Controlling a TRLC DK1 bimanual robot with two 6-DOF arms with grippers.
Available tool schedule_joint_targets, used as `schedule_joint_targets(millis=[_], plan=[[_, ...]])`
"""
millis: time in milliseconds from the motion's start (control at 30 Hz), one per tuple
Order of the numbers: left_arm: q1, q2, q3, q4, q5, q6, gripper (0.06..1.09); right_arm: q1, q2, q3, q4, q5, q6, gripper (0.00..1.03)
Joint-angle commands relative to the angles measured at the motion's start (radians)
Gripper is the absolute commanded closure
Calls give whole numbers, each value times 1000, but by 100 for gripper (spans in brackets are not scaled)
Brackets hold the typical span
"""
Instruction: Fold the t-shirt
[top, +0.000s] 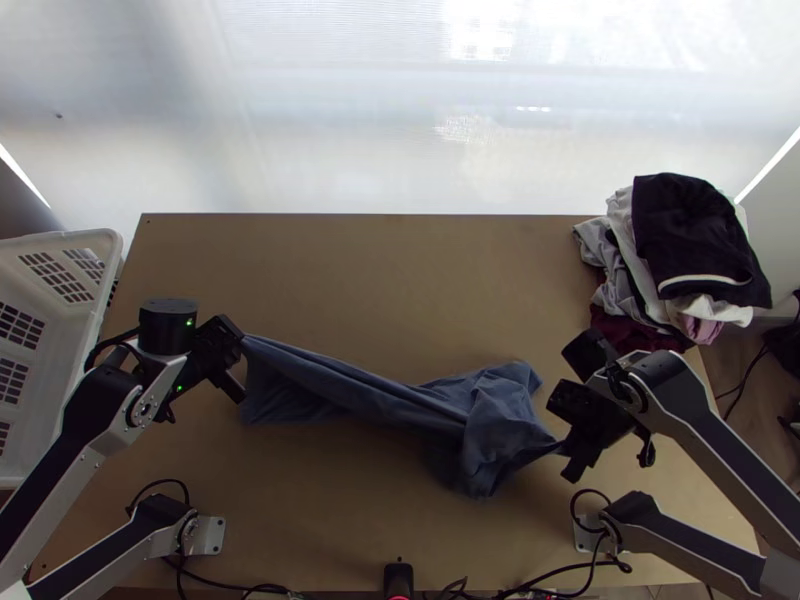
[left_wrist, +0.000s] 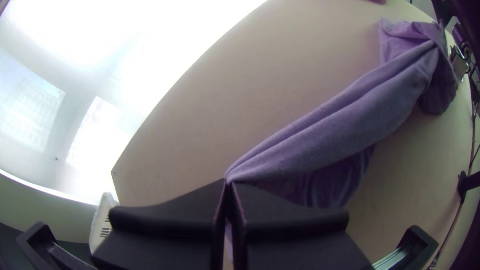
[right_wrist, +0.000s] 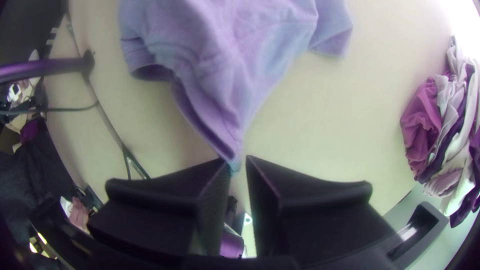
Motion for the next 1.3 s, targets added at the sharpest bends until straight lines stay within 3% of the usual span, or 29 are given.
schedule_joint_targets(millis=[0,33,67,200,300,467,533,867,1267], plan=[[-36,-9,-17,-5,1,9,105,-54,-51,-106,-1,102,-80,46],[-42,-10,-23,-5,1,10,105,-72,-68,-93,16,147,-71,35],[-45,-13,-31,-5,1,12,105,-83,-79,-68,16,160,-65,33],[-61,-23,-48,-4,1,13,105,-177,-96,58,11,128,-57,33],[-78,-23,-57,1,2,12,105,-198,-36,133,25,82,30,33],[-84,-21,-62,18,1,13,105,-82,116,210,136,50,216,33],[-84,-21,-62,16,1,13,105,-23,187,234,177,51,243,33],[-82,-20,-52,27,1,13,105,43,426,291,335,50,337,31],[-67,-13,-54,44,-1,21,105,98,526,211,386,32,340,31]])
